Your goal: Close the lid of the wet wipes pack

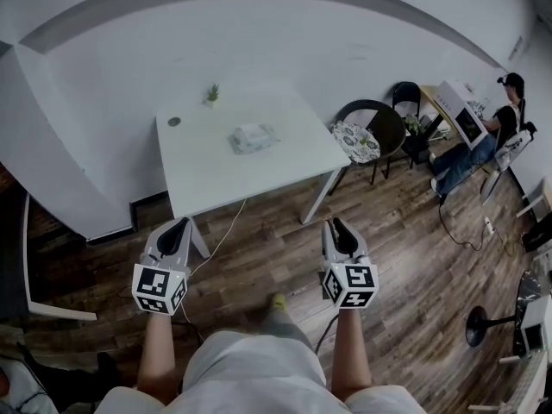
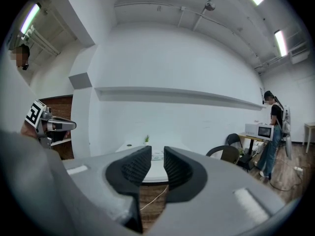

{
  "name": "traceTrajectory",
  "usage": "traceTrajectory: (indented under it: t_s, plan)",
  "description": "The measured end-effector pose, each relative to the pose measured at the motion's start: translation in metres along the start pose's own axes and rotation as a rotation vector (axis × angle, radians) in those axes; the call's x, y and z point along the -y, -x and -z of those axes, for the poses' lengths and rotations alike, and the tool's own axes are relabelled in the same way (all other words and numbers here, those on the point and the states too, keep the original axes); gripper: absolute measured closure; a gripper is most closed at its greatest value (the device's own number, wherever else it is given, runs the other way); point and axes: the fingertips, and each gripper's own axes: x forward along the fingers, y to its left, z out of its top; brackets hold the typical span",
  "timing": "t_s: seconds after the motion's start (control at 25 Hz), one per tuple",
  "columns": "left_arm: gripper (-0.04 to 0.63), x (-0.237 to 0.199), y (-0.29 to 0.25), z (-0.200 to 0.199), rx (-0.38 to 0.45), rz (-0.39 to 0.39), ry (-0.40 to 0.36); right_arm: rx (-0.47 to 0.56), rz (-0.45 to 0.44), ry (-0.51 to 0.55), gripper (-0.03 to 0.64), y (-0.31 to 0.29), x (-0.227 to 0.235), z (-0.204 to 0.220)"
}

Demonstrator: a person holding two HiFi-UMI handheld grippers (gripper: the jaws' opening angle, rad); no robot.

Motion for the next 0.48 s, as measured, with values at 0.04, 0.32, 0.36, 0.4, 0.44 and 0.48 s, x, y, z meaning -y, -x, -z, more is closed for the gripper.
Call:
traceTrajectory:
  t_s: [0.04, 0.32, 0.36, 0.4, 0.44, 0.48]
  plan:
    - [0.597, -0.003, -0.007, 0.001, -0.002, 0.001, 0.0, 0.002, -0.002, 0.0, 0.534, -0.007, 0.002, 0.0]
    - [0.597, -0.02, -0.063, 0.002, -0.007, -0.017, -0.017, 0.017, -0.027, -0.01, 0.532, -0.069, 0.025, -0.001]
    - [0.597, -0.023, -0.074, 0.003, -0.011, -0.021, -0.018, 0.016, -0.031, -0.014, 0.533, -0.081, 0.03, -0.001]
    - [0.597, -0.025, -0.086, 0.004, -0.018, -0.025, -0.018, 0.013, -0.036, -0.018, 0.534, -0.094, 0.037, -0.001]
    - [0.597, -0.028, -0.098, 0.005, -0.025, -0.028, -0.017, 0.009, -0.042, -0.02, 0.533, -0.107, 0.043, -0.001]
    - [0.597, -0.03, -0.111, 0.005, -0.031, -0.032, -0.016, 0.006, -0.048, -0.022, 0.533, -0.12, 0.049, -0.001]
